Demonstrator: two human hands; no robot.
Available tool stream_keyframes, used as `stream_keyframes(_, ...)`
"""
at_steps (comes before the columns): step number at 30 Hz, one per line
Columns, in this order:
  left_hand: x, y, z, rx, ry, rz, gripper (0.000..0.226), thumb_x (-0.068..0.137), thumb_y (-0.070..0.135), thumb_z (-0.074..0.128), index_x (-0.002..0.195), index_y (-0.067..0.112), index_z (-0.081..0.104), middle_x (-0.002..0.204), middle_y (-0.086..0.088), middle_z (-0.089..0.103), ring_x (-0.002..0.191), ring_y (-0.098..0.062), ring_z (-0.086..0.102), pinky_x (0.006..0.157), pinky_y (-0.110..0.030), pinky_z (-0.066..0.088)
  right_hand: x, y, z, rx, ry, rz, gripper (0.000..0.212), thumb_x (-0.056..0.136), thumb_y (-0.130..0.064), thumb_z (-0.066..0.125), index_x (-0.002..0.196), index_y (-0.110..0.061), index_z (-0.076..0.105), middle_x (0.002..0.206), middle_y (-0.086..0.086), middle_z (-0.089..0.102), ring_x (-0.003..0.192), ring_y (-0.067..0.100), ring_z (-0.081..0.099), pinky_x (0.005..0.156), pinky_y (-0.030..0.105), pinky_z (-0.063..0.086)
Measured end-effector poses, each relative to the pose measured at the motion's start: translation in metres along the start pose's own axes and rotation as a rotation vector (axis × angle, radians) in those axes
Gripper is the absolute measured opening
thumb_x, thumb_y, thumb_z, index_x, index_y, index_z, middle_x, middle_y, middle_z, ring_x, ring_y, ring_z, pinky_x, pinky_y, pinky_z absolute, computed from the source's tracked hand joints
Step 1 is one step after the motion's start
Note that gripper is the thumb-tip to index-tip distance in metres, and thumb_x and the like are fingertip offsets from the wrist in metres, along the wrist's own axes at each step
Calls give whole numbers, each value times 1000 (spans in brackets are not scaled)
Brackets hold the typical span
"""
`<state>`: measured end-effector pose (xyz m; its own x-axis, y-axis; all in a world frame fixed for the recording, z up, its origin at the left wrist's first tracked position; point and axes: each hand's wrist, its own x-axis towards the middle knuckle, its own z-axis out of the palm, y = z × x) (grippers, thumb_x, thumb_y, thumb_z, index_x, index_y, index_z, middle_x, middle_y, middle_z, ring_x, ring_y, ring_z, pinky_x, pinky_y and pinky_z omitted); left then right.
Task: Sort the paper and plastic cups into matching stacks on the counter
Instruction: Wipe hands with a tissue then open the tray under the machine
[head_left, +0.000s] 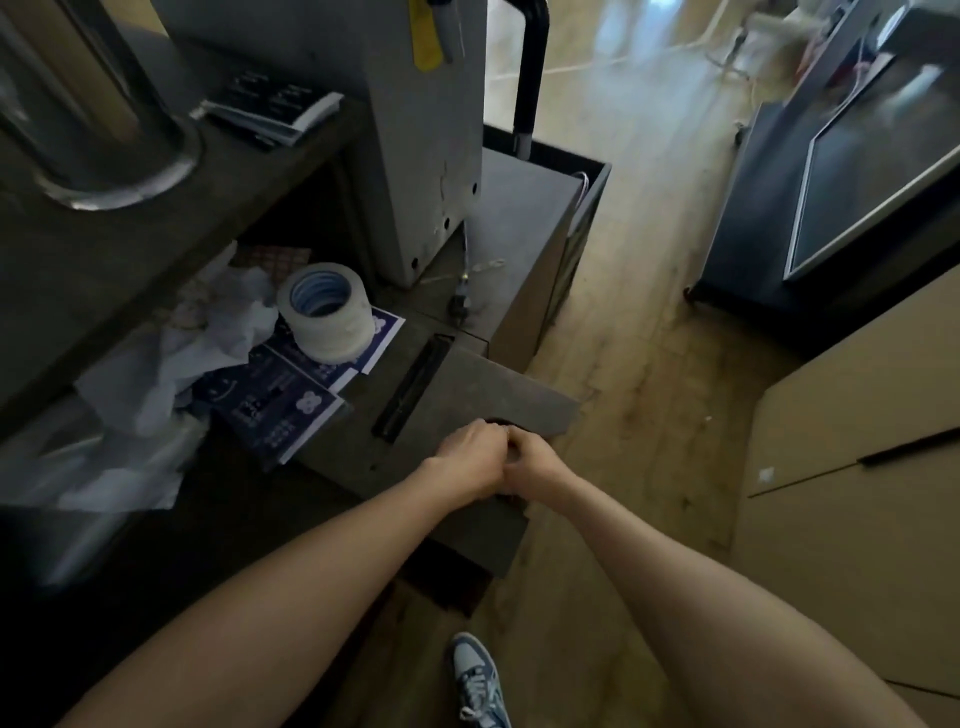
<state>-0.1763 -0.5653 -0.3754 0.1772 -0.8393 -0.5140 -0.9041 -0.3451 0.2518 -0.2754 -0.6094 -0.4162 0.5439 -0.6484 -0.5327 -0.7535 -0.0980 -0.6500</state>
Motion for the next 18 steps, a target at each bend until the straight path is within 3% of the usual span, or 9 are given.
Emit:
stream_keyframes(3, -17, -6, -18, -47, 100, -9, 27, 92, 25, 65, 115, 12, 64, 112, -7, 65, 100, -23, 65, 86, -39, 55, -14, -5, -4, 106, 108, 56, 42, 86, -11, 69, 127, -13, 61, 118, 4, 67, 107, 18, 63, 80, 25, 51)
stream_keyframes(8, -53, -12, -38, -13, 113, 60, 25, 92, 27, 61, 116, 21, 58, 106, -2, 65, 96, -21, 65, 80, -37, 55, -45, -29, -13, 55, 422, 24, 26, 87, -10, 63, 111, -19, 71, 109, -1, 72, 98, 17, 66, 85, 30, 55)
stream_keyframes(11, -91, -16, -70, 21, 309, 88, 30, 91, 29, 60, 119, 18, 57, 111, -4, 64, 99, -24, 65, 79, -38, 53, -65, -74, -29, 100, 608, -193, 24, 85, -10, 66, 108, -18, 70, 101, -1, 72, 88, 13, 67, 80, 31, 57)
stream_keyframes(13, -125, -22, -103, 27, 469, 100, 23, 91, 29, 59, 111, 17, 57, 108, -4, 63, 97, -26, 65, 74, -37, 51, -85, -123, -46, 66, 680, -398, 21, 85, -15, 68, 105, -19, 71, 97, -3, 72, 83, 12, 67, 75, 29, 56)
stream_keyframes(15, -159, -34, -141, 53, 642, 111, 15, 91, 27, 55, 103, 18, 57, 102, -5, 63, 93, -28, 65, 71, -39, 52, -104, -177, -65, 23, 715, -561, 19, 85, -15, 68, 103, -18, 71, 94, -1, 70, 81, 14, 66, 71, 26, 53)
stream_keyframes(18, -215, -60, -199, 109, 815, 71, 28, 89, 27, 55, 114, 17, 62, 110, -5, 65, 102, -26, 61, 78, -40, 53, -126, -255, -88, 26, 674, -681, 23, 85, -17, 66, 108, -20, 69, 98, 0, 69, 85, 17, 66, 75, 34, 55)
